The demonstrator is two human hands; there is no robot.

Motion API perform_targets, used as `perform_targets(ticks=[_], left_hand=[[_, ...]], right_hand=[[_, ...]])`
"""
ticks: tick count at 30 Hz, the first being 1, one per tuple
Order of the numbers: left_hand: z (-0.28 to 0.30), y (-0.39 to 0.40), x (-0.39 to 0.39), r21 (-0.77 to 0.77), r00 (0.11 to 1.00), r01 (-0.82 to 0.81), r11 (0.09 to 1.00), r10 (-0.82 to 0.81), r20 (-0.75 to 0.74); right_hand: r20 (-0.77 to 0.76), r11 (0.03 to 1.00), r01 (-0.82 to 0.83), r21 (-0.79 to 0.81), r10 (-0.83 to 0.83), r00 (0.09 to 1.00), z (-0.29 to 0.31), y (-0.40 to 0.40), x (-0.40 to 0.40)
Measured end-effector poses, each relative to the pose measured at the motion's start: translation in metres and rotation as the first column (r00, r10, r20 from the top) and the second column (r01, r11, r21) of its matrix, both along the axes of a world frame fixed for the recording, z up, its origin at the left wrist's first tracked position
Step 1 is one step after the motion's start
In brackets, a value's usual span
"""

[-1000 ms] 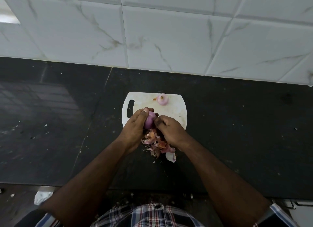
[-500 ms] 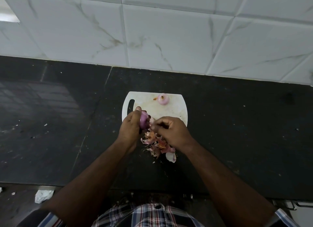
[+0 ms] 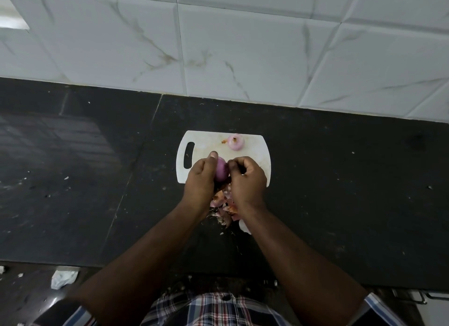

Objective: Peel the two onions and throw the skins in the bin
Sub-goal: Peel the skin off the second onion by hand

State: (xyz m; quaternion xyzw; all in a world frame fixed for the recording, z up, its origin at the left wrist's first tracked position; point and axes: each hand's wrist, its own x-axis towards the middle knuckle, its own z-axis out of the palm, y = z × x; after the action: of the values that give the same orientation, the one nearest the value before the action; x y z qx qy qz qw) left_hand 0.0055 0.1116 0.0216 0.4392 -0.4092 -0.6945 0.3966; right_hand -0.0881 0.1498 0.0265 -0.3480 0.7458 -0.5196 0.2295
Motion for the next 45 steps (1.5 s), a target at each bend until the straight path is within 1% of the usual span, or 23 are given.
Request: perform_targets(ticks=[2, 4, 5, 6, 7, 9, 10, 12, 16, 19, 23, 25, 27, 29, 30, 31, 32, 33, 34, 36, 38, 40, 45], left_hand=[[-0.002, 0.001, 0.002, -0.119, 0.997, -0.008, 0.993, 0.017, 0.07], [0.001, 0.005, 0.004, -0.249, 0.995, 0.019, 0.968, 0.007, 0.104], [0.002, 0.008, 0.003, -0.285, 0.993, 0.034, 0.958, -0.001, 0.114], [0.003, 0.01, 0.002, -0.292, 0.992, 0.047, 0.955, -0.011, 0.124], [0.003, 0.012, 0.002, -0.268, 0.992, 0.054, 0.962, -0.021, 0.125], [0.001, 0.01, 0.003, -0.148, 0.997, 0.056, 0.987, -0.048, 0.062], [0.001, 0.008, 0.004, -0.084, 0.999, 0.048, 0.995, -0.047, 0.02], [0.001, 0.004, 0.008, -0.009, 0.999, 0.041, 0.999, -0.041, -0.017], [-0.001, 0.0, 0.01, -0.009, 0.999, 0.044, 0.999, -0.044, -0.013], [0.0, -0.001, 0.006, -0.025, 0.998, 0.063, 0.998, -0.062, 0.022], [0.001, 0.0, 0.003, -0.089, 0.996, 0.039, 0.995, -0.032, 0.086], [-0.001, 0.0, 0.001, -0.179, 0.988, 0.031, 0.983, -0.004, 0.154], [-0.001, 0.001, 0.002, -0.258, 0.977, 0.033, 0.966, 0.023, 0.211], [-0.001, 0.002, 0.004, -0.28, 0.984, 0.019, 0.96, 0.032, 0.178], [-0.001, 0.003, 0.006, -0.266, 0.99, 0.014, 0.964, 0.024, 0.142], [0.0, 0.004, 0.007, -0.23, 0.994, 0.011, 0.973, 0.014, 0.108], [0.001, 0.004, 0.009, -0.172, 0.997, 0.006, 0.985, 0.007, 0.076], [0.002, 0.003, 0.011, -0.104, 0.999, 0.002, 0.995, 0.002, 0.036], [0.003, 0.002, 0.013, -0.036, 1.0, 0.002, 0.999, -0.002, -0.005], [0.006, -0.001, 0.017, 0.081, 0.999, 0.032, 0.996, -0.028, -0.044], [0.008, -0.004, 0.021, 0.199, 0.994, 0.072, 0.977, -0.055, -0.093], [0.01, -0.005, 0.025, 0.29, 0.984, 0.099, 0.952, -0.052, -0.168], [0.011, -0.005, 0.028, 0.263, 0.959, 0.212, 0.941, -0.148, -0.243]], right_hand=[[0.208, 0.996, 0.067, 0.063, -0.079, 0.975, -0.003, -0.005, 0.006], [0.527, 0.98, 0.145, 0.138, -0.197, 0.827, -0.001, -0.012, 0.007], [0.646, 0.976, 0.147, 0.16, -0.216, 0.732, -0.001, -0.015, 0.002], [0.7, 0.98, 0.113, 0.164, -0.196, 0.687, -0.001, -0.014, -0.004], [0.675, 0.988, 0.039, 0.15, -0.131, 0.726, -0.001, -0.011, -0.01], [0.497, 0.986, -0.108, 0.129, 0.03, 0.867, 0.001, -0.001, -0.02], [0.425, 0.98, -0.158, 0.122, 0.092, 0.9, 0.003, 0.004, -0.025], [0.368, 0.971, -0.223, 0.084, 0.178, 0.913, 0.002, 0.012, -0.033], [0.368, 0.954, -0.298, -0.022, 0.285, 0.885, 0.007, 0.014, -0.03], [0.321, 0.976, -0.205, -0.072, 0.217, 0.922, 0.009, 0.011, -0.017], [0.155, 0.999, -0.043, -0.004, 0.043, 0.987, 0.001, 0.005, -0.006], [0.167, 1.0, 0.014, 0.026, -0.018, 0.986, -0.003, 0.002, 0.002], [0.365, 0.994, 0.074, 0.075, -0.096, 0.926, -0.002, -0.001, 0.008], [0.692, 0.983, 0.14, 0.121, -0.185, 0.697, 0.003, -0.004, 0.005], [0.782, 0.981, 0.131, 0.145, -0.195, 0.592, 0.006, -0.003, -0.001], [0.818, 0.984, 0.086, 0.153, -0.175, 0.548, 0.008, 0.0, -0.008], [0.786, 0.989, -0.002, 0.15, -0.118, 0.607, 0.009, 0.003, -0.014], [0.7, 0.983, -0.103, 0.151, -0.033, 0.713, 0.009, 0.007, -0.019], [0.557, 0.97, -0.186, 0.157, 0.068, 0.827, 0.008, 0.01, -0.024], [0.249, 0.943, -0.281, 0.177, 0.233, 0.94, 0.004, 0.014, -0.032], [0.077, 0.935, -0.31, 0.174, 0.301, 0.951, 0.005, 0.015, -0.035], [0.05, 0.934, -0.341, 0.109, 0.337, 0.94, 0.01, 0.015, -0.032], [-0.062, 0.927, -0.365, 0.082, 0.37, 0.927, 0.019, 0.014, -0.019]])
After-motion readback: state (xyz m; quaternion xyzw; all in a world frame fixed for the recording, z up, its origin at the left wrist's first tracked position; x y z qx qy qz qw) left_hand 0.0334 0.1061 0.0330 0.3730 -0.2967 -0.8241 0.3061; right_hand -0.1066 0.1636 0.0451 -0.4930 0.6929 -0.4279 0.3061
